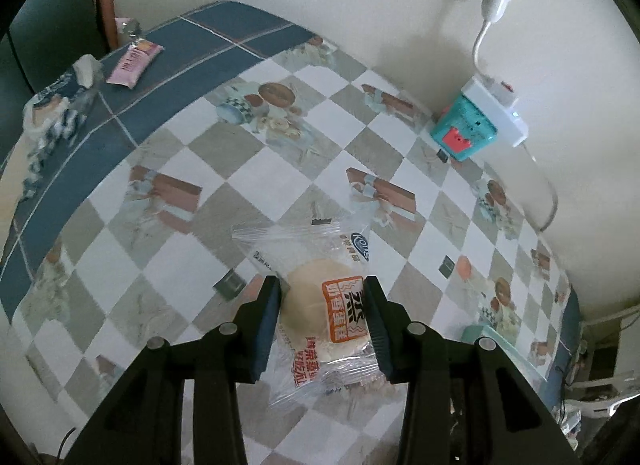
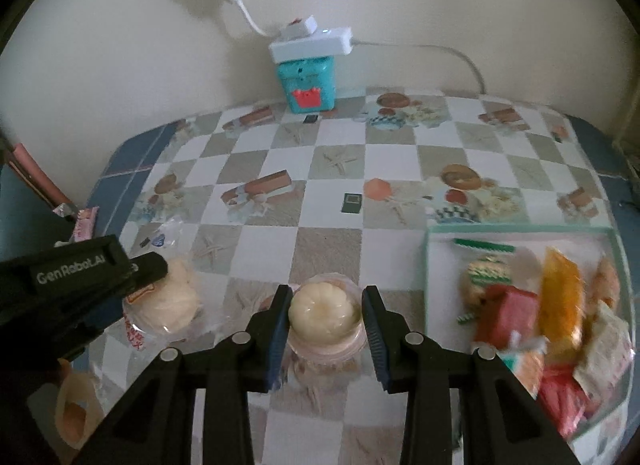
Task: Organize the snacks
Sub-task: 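Carry the round bun and labelled bun bag over the tray with both grippers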
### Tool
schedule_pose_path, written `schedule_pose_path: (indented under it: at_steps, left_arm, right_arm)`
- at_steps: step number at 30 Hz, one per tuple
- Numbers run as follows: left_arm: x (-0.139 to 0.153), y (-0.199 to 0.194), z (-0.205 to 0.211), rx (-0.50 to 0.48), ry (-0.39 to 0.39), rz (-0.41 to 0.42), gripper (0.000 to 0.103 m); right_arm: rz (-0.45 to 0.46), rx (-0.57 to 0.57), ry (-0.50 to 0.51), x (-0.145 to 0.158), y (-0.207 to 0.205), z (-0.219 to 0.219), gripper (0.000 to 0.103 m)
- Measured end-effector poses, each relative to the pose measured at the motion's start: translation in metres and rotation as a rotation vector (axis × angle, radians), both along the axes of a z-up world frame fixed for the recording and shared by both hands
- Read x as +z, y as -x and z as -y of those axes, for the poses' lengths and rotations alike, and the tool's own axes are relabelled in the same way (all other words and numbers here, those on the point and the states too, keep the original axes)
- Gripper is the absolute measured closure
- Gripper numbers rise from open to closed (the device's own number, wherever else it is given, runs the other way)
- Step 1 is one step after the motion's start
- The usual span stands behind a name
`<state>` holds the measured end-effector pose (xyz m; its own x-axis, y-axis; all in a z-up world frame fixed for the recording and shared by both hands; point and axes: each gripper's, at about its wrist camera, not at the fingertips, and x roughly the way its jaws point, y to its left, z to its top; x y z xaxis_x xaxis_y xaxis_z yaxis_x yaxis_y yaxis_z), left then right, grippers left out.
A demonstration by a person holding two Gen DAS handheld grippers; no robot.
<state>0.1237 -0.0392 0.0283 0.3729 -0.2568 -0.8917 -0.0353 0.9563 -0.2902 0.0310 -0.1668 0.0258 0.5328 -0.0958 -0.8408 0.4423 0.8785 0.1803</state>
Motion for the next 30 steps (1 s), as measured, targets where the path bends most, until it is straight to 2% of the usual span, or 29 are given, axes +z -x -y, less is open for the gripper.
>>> schedule_pose_path:
  at_steps: [9, 15, 22, 30]
  left_arm:
    - [0.013, 0.048, -0.025, -0.013, -0.006, 0.039, 0.059]
    - [0.02, 0.066, -0.027, -0.04, -0.016, 0.067, 0.059]
    - [0.031, 0.081, 0.005, -0.138, -0.025, 0.115, 0.059]
    - [0.035, 0.107, 0.058, -0.302, -0.007, 0.135, 0.059]
  right_arm:
    - [0.037, -0.028, -0.029, 0.019, 0.053, -0.009, 0.065]
    - [0.073, -0.048, -0.031, 0.03, 0.077, -0.01, 0.065]
    - [0.072, -0.093, -0.028, 0.031, 0.086, 0.009, 0.065]
    - [0.059, -0.237, -0.069, 0.024, 0.109, 0.064, 0.065]
